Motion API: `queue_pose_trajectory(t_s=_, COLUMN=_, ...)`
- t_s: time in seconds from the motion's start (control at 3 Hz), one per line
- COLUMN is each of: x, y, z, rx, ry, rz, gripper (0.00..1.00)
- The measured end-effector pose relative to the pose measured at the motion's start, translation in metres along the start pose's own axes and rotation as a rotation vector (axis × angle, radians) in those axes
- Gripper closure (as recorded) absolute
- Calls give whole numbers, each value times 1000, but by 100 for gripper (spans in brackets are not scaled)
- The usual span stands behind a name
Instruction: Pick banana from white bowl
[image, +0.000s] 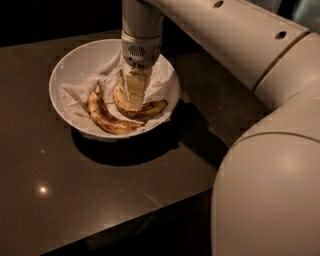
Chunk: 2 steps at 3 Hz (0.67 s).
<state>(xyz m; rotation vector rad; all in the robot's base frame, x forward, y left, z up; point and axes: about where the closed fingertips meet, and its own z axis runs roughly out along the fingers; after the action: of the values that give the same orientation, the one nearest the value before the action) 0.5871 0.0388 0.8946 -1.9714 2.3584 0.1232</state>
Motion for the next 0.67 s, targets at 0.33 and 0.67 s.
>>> queue_pose_trajectory(t_s=0.33, x=-1, y=1, z=7, rx=-17, ry=8, rz=-5, gripper=62)
queue_pose_trajectory(t_s=0.67, x=-5, y=0, z=15, rx=-38, ry=10, rz=-16, gripper=56)
